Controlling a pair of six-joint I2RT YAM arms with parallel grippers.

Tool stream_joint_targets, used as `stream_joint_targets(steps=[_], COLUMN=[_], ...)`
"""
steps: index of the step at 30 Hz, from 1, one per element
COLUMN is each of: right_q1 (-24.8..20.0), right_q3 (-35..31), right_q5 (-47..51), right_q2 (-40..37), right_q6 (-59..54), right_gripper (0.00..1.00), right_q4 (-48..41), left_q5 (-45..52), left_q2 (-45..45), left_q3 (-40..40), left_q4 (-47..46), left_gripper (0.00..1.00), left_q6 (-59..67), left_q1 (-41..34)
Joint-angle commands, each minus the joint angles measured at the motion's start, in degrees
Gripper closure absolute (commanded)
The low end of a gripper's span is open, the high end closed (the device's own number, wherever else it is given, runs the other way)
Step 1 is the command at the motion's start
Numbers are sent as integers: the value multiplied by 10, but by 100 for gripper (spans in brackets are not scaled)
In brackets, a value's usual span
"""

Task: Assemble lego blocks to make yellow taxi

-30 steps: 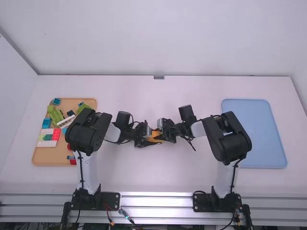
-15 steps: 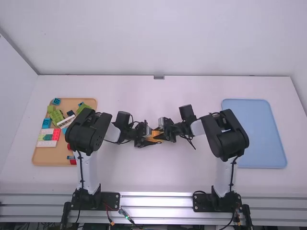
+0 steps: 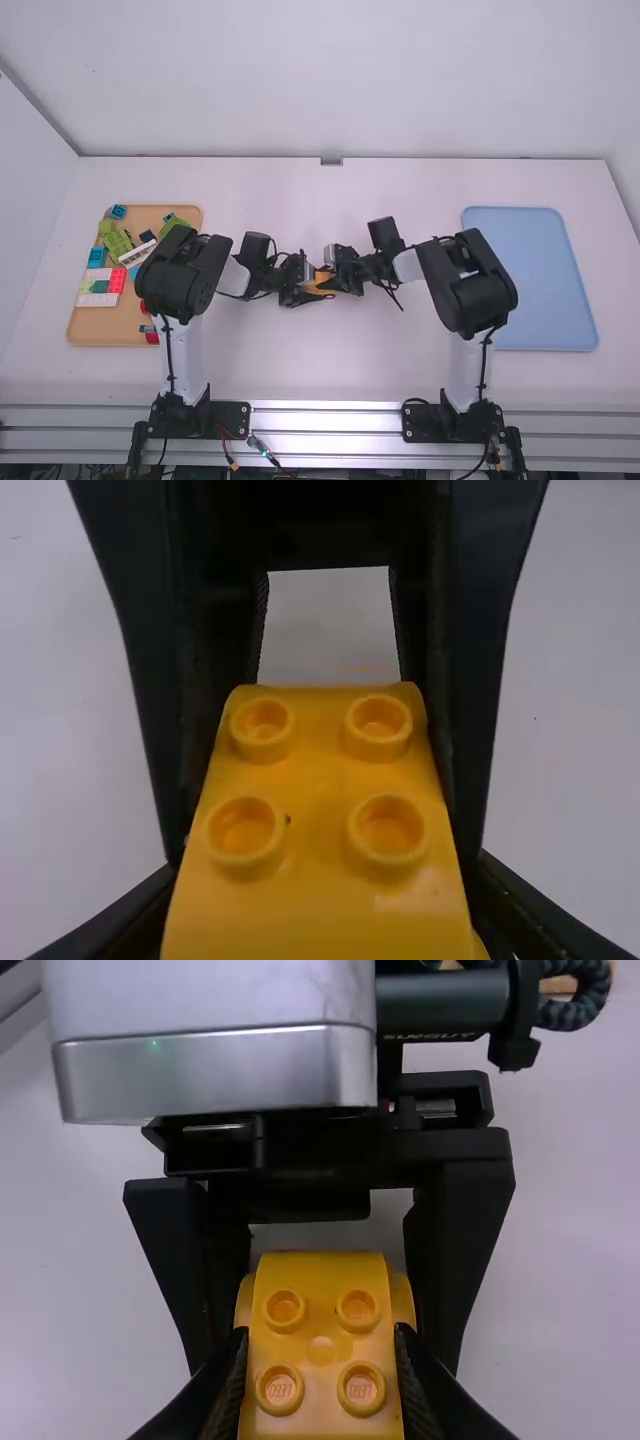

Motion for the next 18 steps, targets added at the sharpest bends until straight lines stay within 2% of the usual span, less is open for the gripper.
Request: stream_joint_targets(steps=[1,11,18], right_q1=[27,35,50], right_q3=[-8,28,29], right_q5=[103,168,212], right_q2=[25,25,25], right_q6=[17,-5,-5], right_gripper=[99,100,100], right_q4=[-18,-110,-110], left_q5=[2,3,2], left_q2=[14,14,14], left_q3=[-1,1,0], left_q4=[2,6,8], left_gripper=[37,39,41], left_q6=[3,2,2], left_q1=[-10,-9,-9])
